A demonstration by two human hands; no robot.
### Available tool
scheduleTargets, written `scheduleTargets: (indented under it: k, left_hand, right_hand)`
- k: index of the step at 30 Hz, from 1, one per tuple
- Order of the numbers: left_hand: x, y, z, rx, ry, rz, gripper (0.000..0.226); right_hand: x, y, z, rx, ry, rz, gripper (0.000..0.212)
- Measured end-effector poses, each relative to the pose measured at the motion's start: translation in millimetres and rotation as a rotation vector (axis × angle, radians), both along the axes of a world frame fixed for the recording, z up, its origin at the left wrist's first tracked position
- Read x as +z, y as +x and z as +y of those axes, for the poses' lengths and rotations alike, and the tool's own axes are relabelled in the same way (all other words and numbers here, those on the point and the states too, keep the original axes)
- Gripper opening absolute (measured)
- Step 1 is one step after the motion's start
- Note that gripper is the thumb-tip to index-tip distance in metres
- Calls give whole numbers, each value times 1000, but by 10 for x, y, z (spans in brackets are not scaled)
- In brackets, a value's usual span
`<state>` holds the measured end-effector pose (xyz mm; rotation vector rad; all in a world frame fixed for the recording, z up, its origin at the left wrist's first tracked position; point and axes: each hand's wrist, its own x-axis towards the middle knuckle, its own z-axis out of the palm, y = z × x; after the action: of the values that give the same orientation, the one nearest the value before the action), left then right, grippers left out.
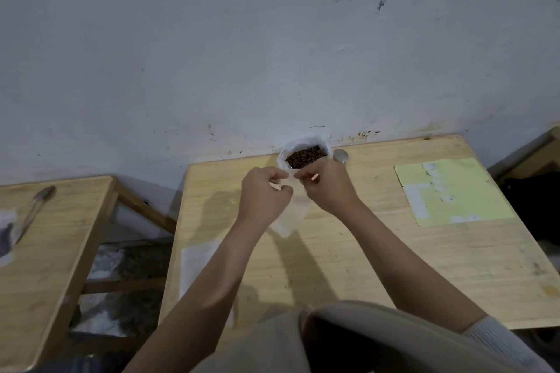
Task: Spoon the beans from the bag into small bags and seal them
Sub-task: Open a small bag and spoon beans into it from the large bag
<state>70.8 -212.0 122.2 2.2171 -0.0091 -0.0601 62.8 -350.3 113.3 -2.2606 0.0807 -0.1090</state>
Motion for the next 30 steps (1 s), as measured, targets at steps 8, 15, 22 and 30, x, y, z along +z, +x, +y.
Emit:
scheduleTargets:
  k: [8,15,22,30]
  left_hand:
    - [45,-42,67,-157,-158,-127,52]
    - [-397,19,76,-296,273,-199,138]
    - [-532,32,39,-242,198,-363,133]
    - [-594,-16,67,-171,208,-490,113]
  right_hand:
    - [153,71,-101,-49,116,52,9]
    - [272,109,-192,10,235,123,12]
    - [329,85,-227,-25,244,164,24]
    - [326,145,-230,116,92,314,27]
